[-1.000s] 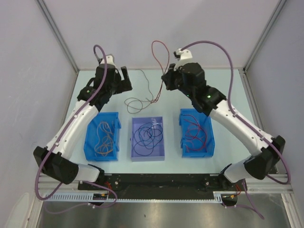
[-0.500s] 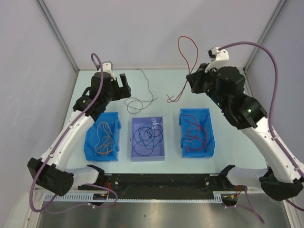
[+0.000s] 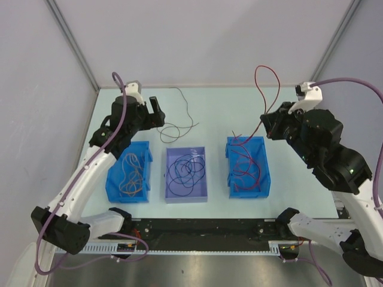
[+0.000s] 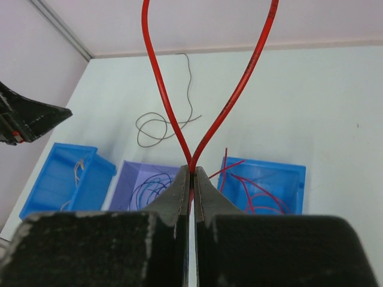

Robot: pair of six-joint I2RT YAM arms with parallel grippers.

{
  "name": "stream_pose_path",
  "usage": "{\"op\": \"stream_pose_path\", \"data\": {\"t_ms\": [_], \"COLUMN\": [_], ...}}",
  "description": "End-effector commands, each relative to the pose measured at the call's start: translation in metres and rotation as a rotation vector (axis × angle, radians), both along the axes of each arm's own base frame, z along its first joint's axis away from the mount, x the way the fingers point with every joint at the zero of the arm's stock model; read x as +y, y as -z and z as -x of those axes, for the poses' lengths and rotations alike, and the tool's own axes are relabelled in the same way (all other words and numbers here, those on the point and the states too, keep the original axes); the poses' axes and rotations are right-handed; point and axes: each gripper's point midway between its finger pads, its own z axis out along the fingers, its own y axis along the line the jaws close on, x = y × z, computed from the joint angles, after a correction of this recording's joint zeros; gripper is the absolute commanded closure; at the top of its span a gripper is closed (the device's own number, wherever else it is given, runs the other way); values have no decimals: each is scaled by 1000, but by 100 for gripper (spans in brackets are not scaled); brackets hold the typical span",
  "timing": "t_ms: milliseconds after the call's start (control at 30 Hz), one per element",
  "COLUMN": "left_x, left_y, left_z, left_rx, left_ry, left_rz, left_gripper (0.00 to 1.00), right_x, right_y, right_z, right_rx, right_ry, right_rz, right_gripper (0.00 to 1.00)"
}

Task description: Untangle the cables

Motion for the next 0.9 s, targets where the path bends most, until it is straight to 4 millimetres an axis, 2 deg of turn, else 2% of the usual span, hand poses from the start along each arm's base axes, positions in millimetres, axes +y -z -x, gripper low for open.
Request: {"op": "stream_pose_path", "data": {"t_ms": [0, 167, 200, 433, 500, 533, 667, 867], "left_x": [-1, -1, -1, -7, -7, -6, -4, -3], "left_y": [-8, -3, 0, 8, 12, 14, 19, 24], "left_z": [6, 14, 16, 22, 23, 24, 27, 27], "left_rx": [-47, -55, -49, -43, -35, -34, -29, -20], "left_ry": [22, 38, 43, 81, 84, 84, 82, 81], "left_rz": [30, 40, 41, 53, 51, 49, 41, 32], "left_gripper": [7, 8, 8, 10, 10, 10, 11, 11], "right_x": [-13, -26, -26, -39, -42, -40, -36, -8], "right_y": [34, 77, 96, 173, 187, 201, 224, 263], "right_z": [6, 14, 13, 1, -7, -6, -15, -26], "right_rx": [86, 170, 206, 359, 384, 419, 467, 553], "right_ry": [58, 124, 138, 278, 299, 283, 257, 152], "right_rz": [19, 32, 41, 110, 108, 113, 93, 97], "right_gripper": [100, 100, 100, 100, 100, 100, 100, 100]}}
